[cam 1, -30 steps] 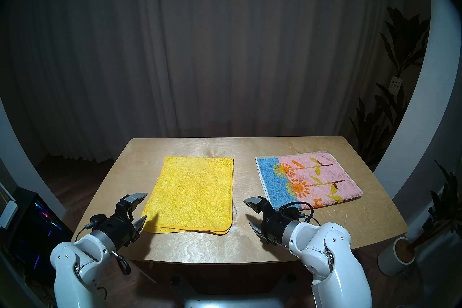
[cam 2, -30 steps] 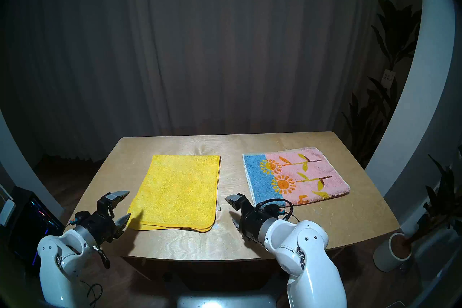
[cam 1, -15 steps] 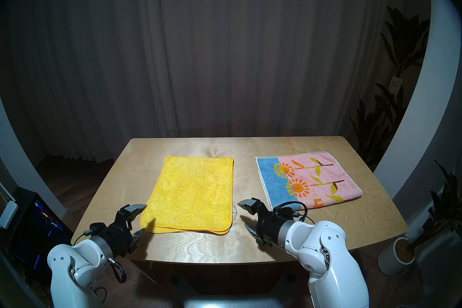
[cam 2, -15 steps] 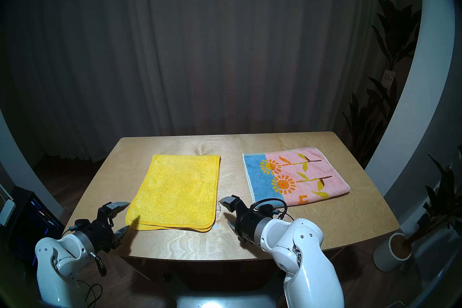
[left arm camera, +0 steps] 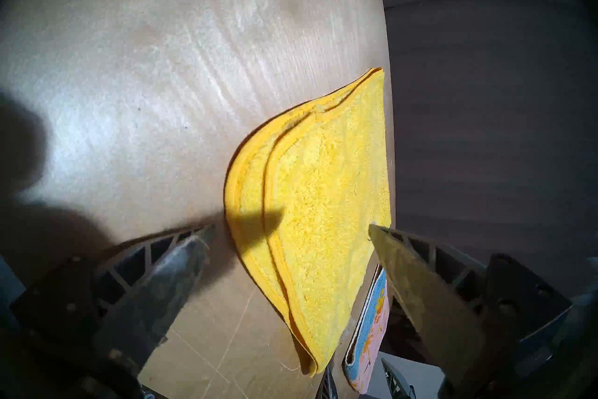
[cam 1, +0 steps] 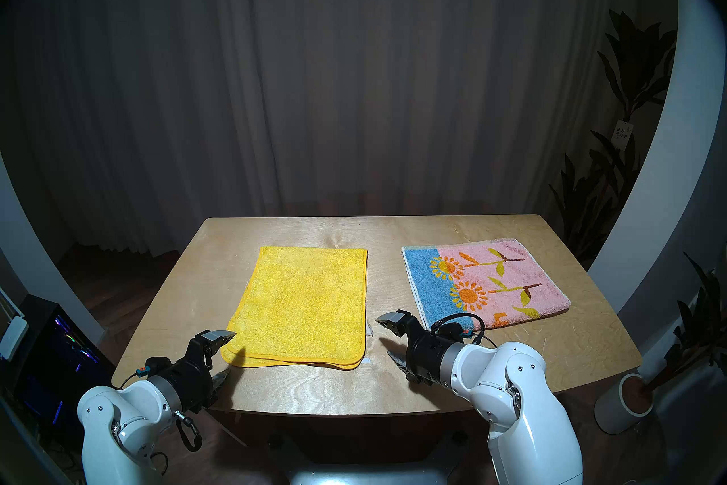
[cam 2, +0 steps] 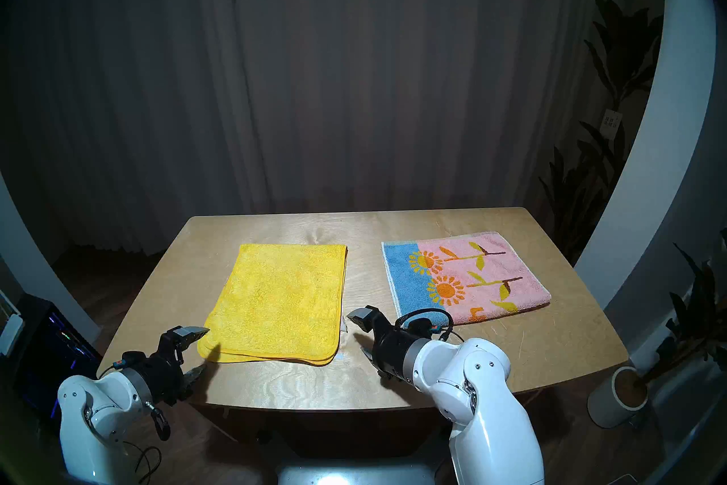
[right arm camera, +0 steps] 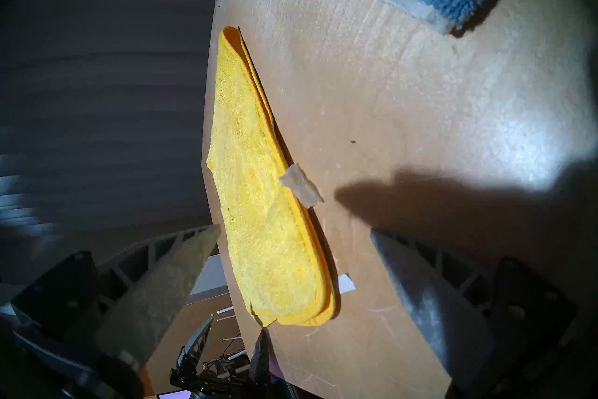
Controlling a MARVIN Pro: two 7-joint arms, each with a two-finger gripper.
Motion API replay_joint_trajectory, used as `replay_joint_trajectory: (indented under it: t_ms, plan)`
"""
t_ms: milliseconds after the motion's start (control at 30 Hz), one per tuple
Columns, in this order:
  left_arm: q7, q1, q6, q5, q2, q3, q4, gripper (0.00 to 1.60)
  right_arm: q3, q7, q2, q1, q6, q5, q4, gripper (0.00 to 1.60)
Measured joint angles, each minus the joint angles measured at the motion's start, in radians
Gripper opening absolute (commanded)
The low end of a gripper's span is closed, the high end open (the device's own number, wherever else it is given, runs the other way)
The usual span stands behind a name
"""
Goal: Fold each towel twice and stack them on table
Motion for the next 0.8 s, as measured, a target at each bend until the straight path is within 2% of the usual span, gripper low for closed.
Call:
replay_joint_trajectory:
  t_ms: [400,800]
  plan:
    - [-0.039,-0.054,-0.023,0.033,0.019,0.029,0.069,1.6,-0.058,-0.007,0.001,0.026,-0.02,-0.022,0.029,1.6]
    - [-0.084,-0.087,0.008,0.044,0.058,0.039,0.116,1.6,-0.113,-0.005,0.016,0.072,-0.064,-0.03,0.073,1.6]
